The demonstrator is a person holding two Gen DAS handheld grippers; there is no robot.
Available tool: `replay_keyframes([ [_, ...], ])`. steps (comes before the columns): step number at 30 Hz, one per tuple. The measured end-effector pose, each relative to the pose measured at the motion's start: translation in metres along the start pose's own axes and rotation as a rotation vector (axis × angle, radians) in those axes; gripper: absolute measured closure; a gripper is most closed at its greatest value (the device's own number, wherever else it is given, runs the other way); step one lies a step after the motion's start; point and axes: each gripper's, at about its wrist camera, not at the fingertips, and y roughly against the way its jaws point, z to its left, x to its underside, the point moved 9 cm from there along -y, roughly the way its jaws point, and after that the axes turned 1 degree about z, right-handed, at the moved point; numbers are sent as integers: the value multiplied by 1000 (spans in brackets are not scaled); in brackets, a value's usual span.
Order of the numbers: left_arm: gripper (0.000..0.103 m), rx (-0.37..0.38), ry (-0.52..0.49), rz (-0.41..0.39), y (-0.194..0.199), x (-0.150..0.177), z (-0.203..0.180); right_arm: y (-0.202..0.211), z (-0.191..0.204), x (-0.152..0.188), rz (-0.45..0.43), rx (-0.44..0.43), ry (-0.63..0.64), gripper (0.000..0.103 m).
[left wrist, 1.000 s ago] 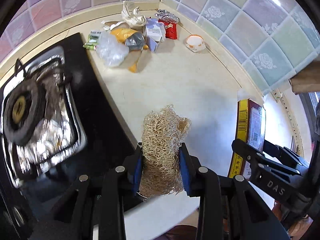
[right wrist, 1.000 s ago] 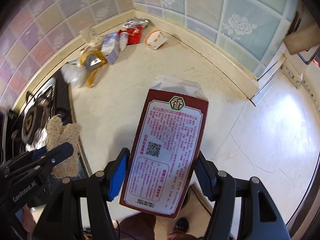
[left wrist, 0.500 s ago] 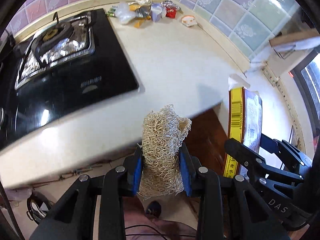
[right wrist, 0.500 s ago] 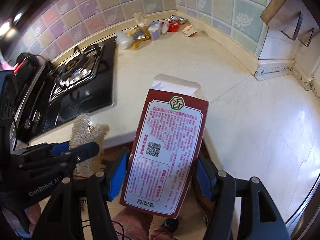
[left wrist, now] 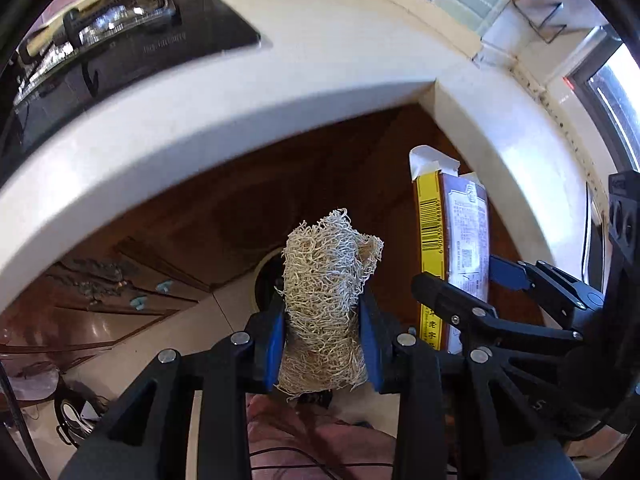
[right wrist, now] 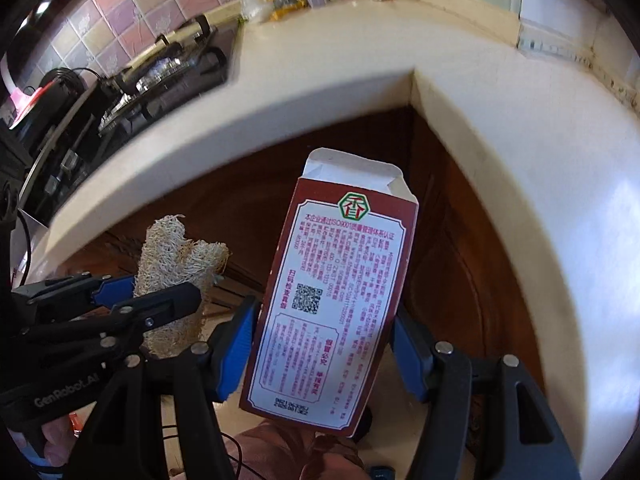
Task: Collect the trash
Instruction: 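Carry the loofah and red box down over the trash bin, then open both tools to drop the loofah and red box into the bin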
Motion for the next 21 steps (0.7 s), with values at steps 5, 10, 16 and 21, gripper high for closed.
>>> replay_keyframes([
  [5,71,5,-36,60,-39,25,1,-36,-18,30,49,18,-49,40],
  [10,71,9,-42,101,-84,35,8,-69,-40,55,81,62,-77,40],
  [16,71,35,-39,124,-136,31,19,-112,-65,76,96,82,-115,40],
  [21,70,42,-47,141,-173,28,17,-153,-74,81,101,58,-121,40],
])
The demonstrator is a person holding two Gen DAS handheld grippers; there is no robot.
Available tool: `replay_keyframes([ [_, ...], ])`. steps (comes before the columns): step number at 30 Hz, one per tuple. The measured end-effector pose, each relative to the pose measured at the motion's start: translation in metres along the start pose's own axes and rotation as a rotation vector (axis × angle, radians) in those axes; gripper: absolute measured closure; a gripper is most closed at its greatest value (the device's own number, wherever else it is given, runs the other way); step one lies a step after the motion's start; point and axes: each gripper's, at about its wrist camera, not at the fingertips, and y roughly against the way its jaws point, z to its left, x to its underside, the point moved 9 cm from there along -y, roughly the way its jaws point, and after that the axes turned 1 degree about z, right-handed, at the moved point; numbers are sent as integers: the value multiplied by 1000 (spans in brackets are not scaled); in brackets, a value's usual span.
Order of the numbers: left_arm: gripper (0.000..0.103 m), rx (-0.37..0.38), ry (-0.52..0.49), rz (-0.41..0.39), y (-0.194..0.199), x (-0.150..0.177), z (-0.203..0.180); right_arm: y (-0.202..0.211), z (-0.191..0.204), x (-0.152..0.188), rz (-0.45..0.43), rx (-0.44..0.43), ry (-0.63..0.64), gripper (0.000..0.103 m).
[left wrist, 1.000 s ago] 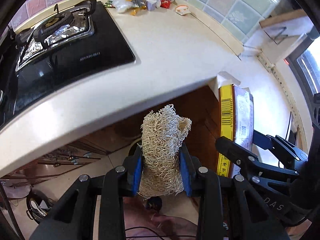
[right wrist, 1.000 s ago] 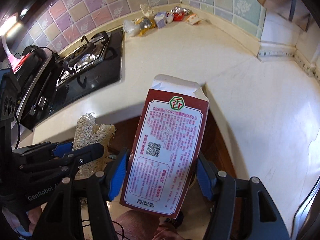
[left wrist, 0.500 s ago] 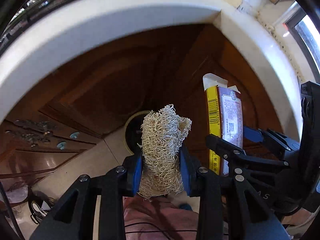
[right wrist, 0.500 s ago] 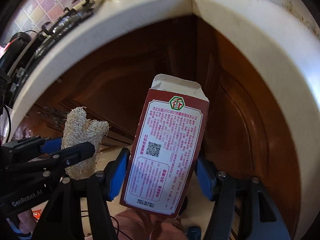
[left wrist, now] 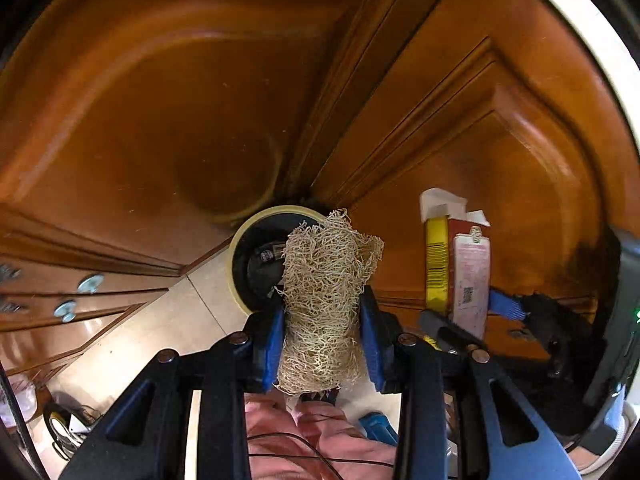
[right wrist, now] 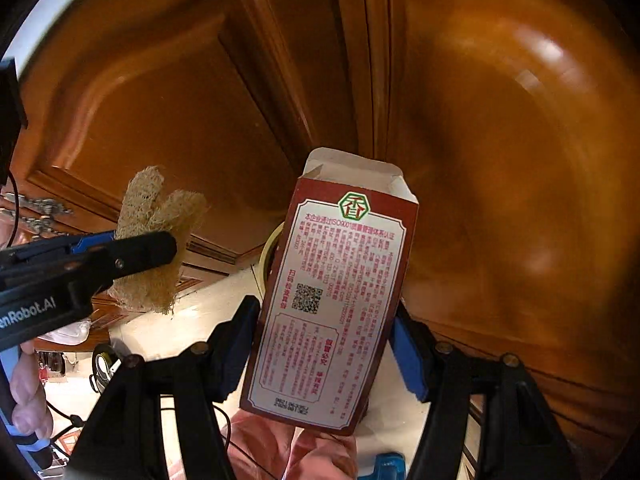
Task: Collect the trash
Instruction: 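Open both tools to drop the loofah and red box into the bin, then raise both tools back toward the counter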
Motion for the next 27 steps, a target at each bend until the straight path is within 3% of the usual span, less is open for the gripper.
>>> replay_keyframes([
  [8,65,8,-24,5,-27,-17,0,-44,-9,-10,5,-10,-11,38],
  [10,59,6,-34,8,-29,-19,-2,-51,-9,-12,10,-15,-15,38],
  [12,36,-6,-43,7,-27,-16,0,-56,-6,-13,0,2,0,37],
  [15,17,-31,-46,-5,-22,-16,8,-61,-1,-13,-12,30,48,33],
  [22,15,-73,-33,-9,-11,-10,21,-62,12,-3,-4,49,86,20],
  [27,15,-84,-19,-20,1,-4,29,-58,16,0,0,43,73,19],
])
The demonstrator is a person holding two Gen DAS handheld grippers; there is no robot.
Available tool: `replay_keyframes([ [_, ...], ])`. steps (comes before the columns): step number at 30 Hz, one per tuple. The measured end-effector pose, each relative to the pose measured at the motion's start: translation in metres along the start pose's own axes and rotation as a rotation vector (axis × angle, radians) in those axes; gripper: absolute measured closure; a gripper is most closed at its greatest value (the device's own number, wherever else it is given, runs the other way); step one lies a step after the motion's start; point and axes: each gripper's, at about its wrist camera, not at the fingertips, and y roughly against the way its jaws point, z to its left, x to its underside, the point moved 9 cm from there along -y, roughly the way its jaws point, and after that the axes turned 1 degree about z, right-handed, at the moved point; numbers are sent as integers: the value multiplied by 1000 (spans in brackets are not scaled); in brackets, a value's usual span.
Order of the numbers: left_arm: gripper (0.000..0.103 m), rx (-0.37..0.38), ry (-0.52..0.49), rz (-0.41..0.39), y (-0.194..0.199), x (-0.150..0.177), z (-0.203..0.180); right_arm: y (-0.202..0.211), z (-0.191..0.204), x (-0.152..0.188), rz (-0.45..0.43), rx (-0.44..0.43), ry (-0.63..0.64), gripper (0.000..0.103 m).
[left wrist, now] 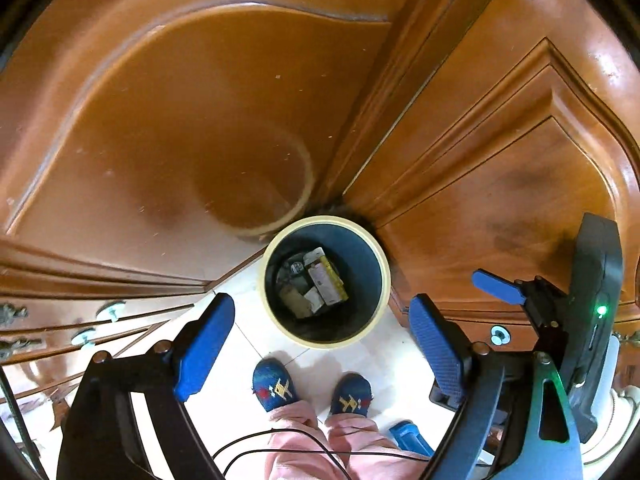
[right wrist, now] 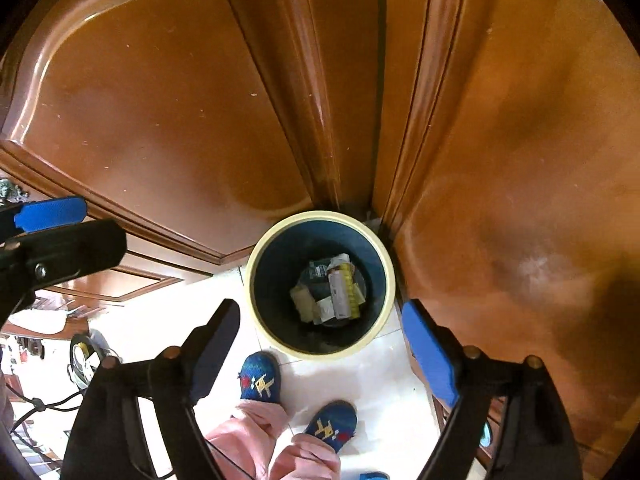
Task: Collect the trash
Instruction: 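Raise both tools back toward the counter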
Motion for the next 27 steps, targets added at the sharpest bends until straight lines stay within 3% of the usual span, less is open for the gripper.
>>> replay_keyframes([
  [10,15,-18,11,-15,46,13,-2,44,-7,-4,2,-12,-44,19],
  [19,15,-8,3,-92,143,22,-21,128,3,-8,-18,-4,-19,19],
  [27,15,-33,-18,-207,230,12,-37,217,19,-29,-108,-66,23,19],
])
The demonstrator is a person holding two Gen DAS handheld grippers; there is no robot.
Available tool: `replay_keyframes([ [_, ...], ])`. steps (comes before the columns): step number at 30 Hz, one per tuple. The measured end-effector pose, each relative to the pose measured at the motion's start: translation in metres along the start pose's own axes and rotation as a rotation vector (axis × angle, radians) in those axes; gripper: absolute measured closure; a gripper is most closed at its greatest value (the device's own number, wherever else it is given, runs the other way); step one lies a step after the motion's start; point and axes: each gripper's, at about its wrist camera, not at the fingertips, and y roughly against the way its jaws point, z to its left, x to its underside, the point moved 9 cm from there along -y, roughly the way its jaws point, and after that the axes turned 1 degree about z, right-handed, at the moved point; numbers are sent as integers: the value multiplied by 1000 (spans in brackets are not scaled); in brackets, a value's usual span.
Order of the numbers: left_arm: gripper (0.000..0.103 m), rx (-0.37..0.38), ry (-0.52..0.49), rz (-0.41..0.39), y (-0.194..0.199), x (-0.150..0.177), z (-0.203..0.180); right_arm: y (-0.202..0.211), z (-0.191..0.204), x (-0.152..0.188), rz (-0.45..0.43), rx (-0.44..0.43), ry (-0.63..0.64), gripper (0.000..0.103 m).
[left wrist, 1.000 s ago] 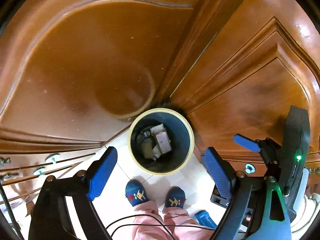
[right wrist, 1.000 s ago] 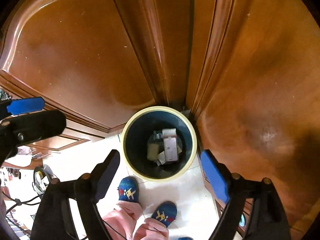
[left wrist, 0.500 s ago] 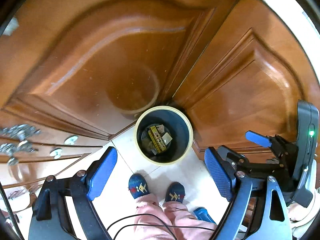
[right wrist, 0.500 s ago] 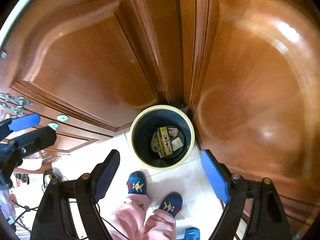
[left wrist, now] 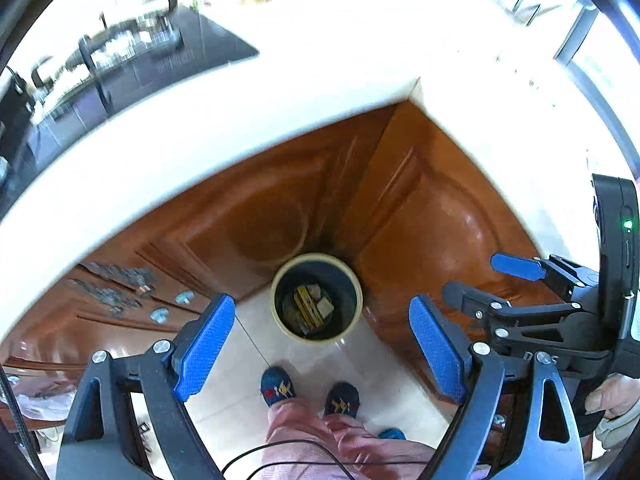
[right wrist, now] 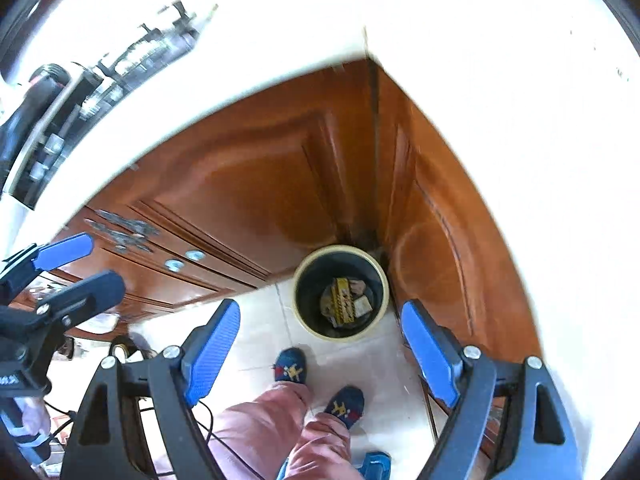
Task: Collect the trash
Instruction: 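Raise both tools back toward the counter, then move both open tools toward the trash pile on the counter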
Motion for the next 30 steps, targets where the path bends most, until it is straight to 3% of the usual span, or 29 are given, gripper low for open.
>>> replay_keyframes([
  [10,15,-48,-6,-211,95,-68,-7,86,9,-44,-128,-25,47,20],
  [16,15,-54,18,-307,131,-101,-8,116,9,-76,-178,-45,52,24],
  [22,15,-54,119,-314,148,-135,19,128,19,-106,-230,-52,71,31],
  [26,15,-38,167,-281,135,-170,47,121,32,-134,-231,-62,93,40],
  [30,15,-19,160,-271,111,-220,68,107,37,-174,-233,-53,86,43],
])
